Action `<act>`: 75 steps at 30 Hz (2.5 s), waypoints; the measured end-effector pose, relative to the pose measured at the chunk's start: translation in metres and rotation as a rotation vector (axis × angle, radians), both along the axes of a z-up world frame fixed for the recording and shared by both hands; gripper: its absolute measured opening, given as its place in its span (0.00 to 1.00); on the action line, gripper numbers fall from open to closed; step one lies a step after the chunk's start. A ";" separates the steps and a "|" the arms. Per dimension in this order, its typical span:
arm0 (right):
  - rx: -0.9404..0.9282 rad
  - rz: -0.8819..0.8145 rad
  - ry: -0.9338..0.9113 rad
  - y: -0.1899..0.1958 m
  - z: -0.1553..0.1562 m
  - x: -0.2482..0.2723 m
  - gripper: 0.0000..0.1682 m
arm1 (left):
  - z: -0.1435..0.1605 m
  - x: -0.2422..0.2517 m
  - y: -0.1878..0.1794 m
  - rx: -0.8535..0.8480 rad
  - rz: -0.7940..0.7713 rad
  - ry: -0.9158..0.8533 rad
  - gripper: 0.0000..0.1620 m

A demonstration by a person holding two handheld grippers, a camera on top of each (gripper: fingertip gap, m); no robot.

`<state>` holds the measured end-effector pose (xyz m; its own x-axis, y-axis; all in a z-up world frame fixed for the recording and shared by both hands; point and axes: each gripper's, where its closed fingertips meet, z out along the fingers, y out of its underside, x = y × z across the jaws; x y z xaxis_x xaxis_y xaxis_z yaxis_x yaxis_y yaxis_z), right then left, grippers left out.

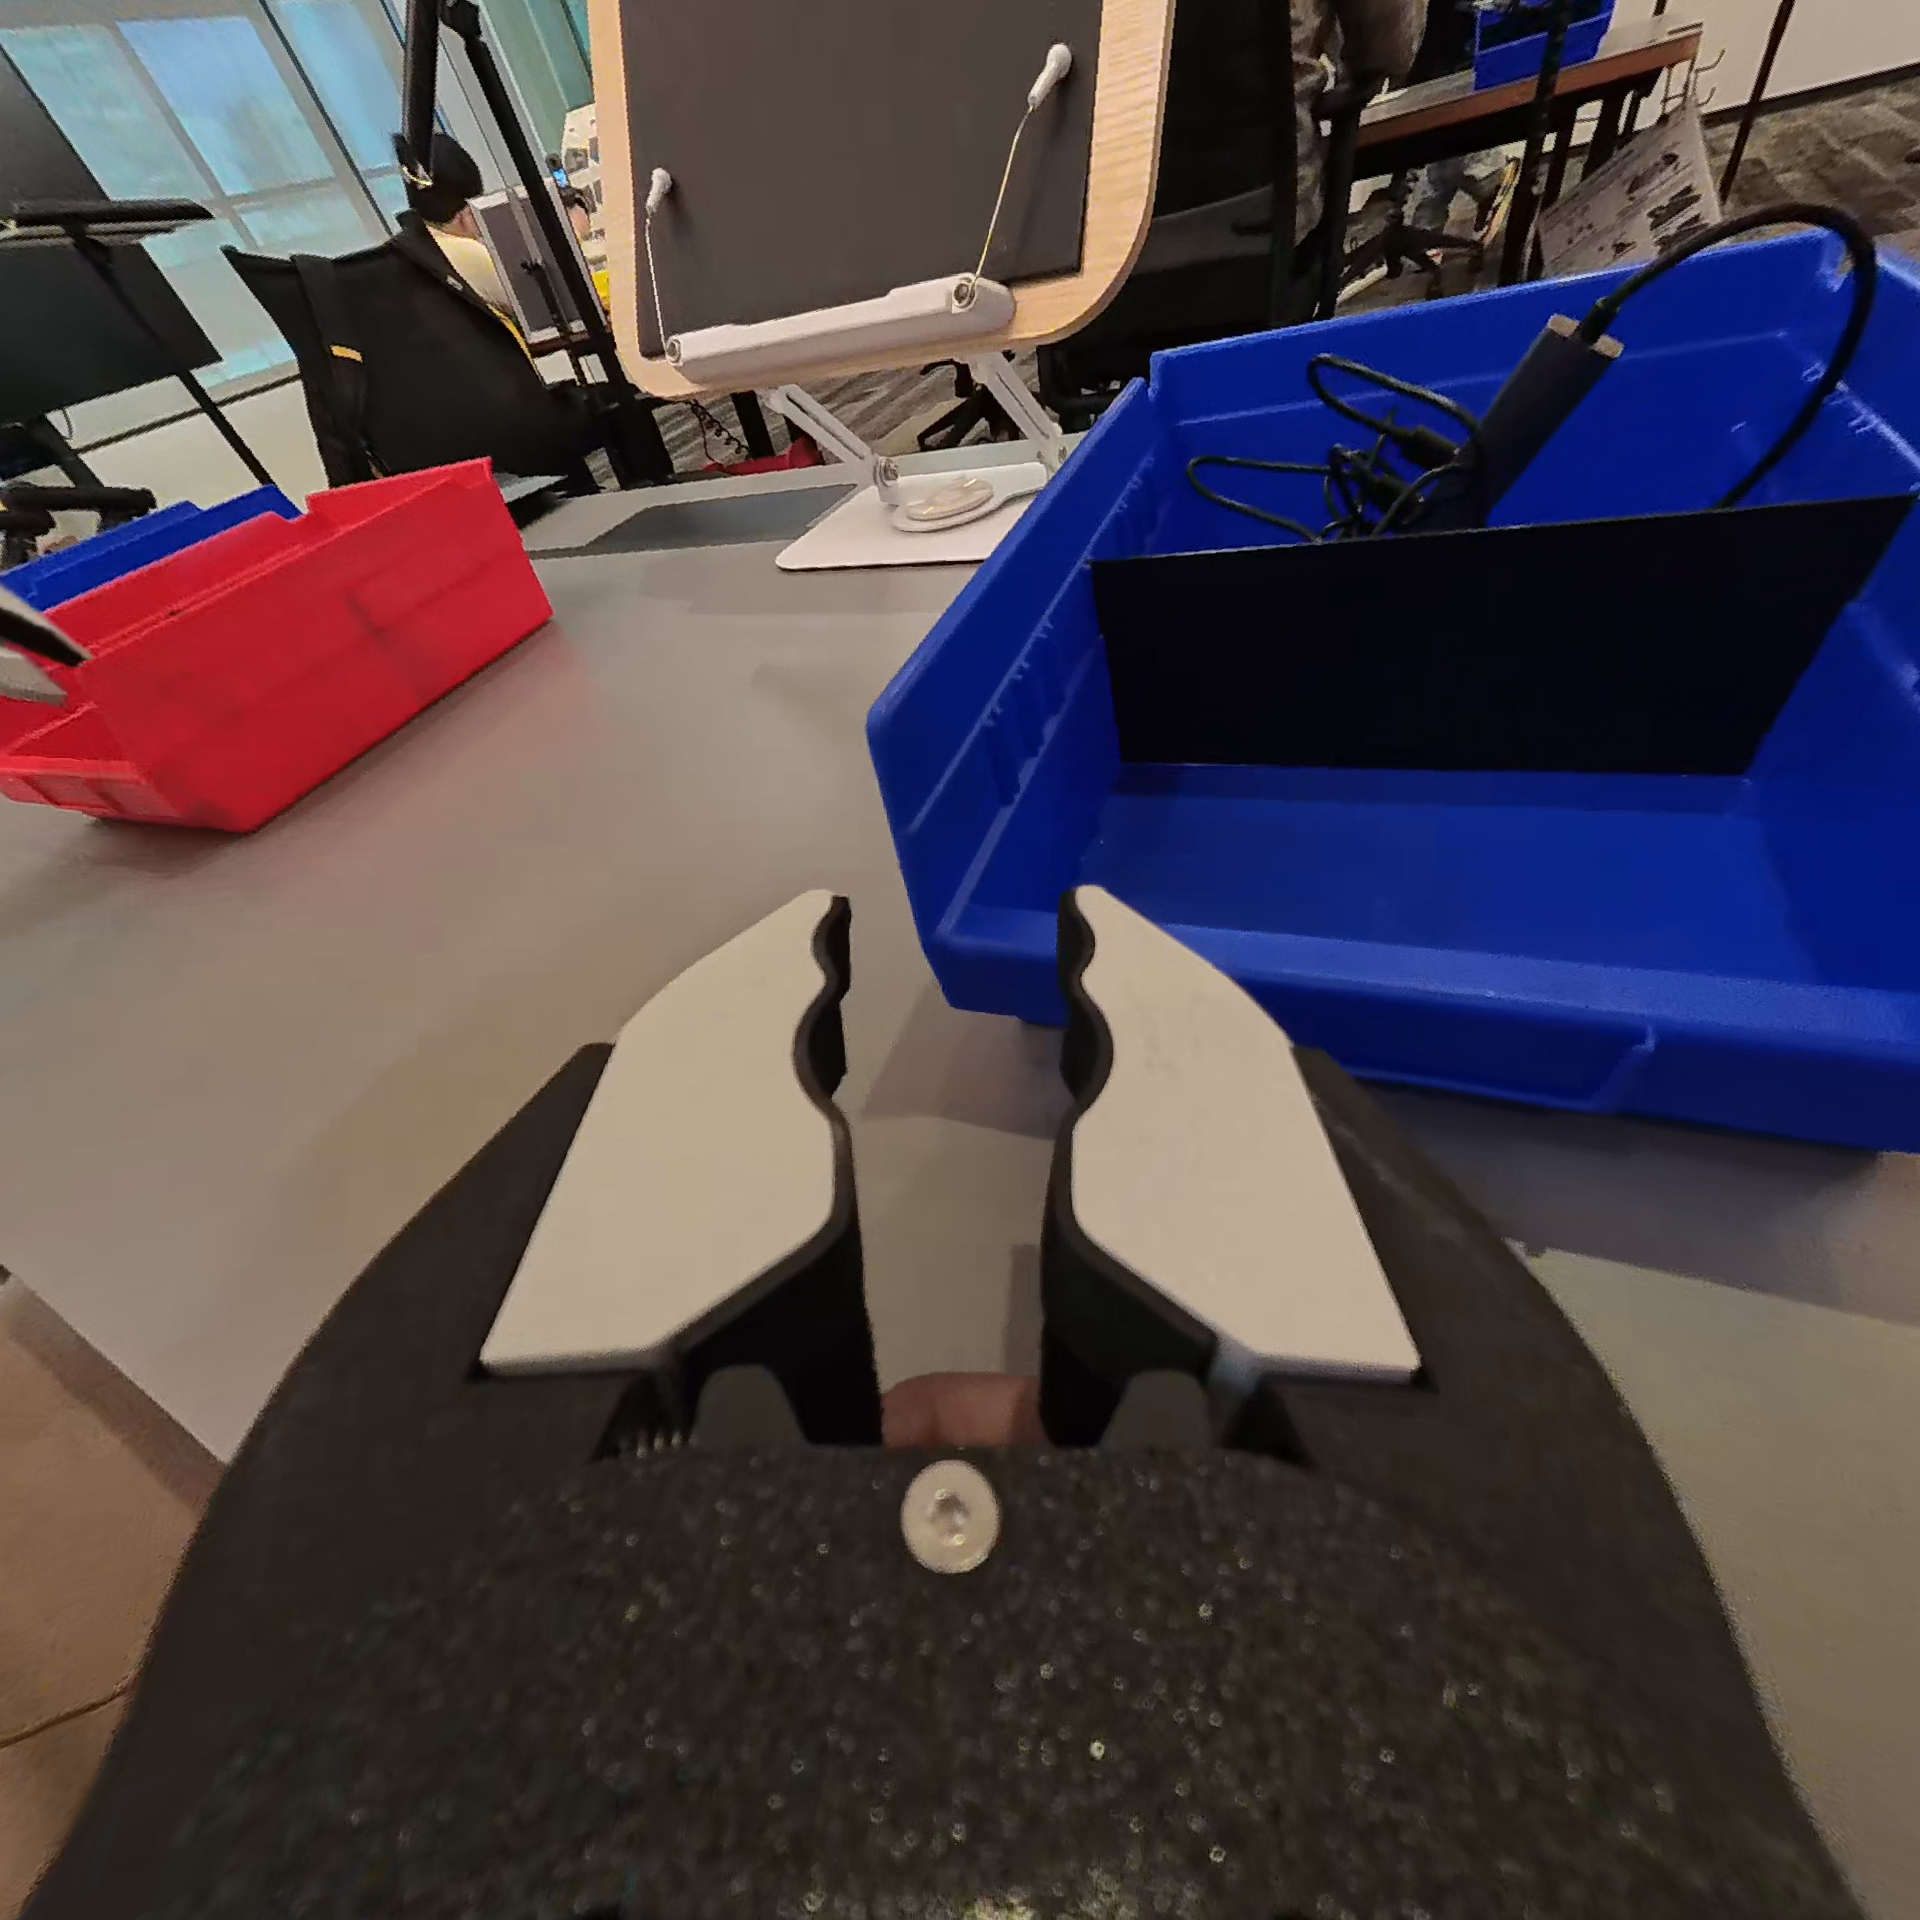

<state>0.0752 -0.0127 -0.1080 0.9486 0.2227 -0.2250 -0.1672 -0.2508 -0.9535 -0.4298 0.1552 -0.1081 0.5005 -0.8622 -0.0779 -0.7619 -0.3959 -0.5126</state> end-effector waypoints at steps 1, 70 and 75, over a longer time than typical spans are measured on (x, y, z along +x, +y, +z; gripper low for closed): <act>-0.002 0.001 -0.001 0.000 0.000 0.000 0.22 | -0.008 -0.004 0.010 -0.043 -0.029 0.040 0.18; -0.002 0.070 0.089 -0.001 0.002 -0.009 0.20 | -0.081 -0.091 0.240 0.023 0.056 0.871 0.07; -0.008 0.078 0.075 -0.001 0.001 -0.014 0.20 | -0.074 -0.083 0.236 0.102 0.071 0.765 0.05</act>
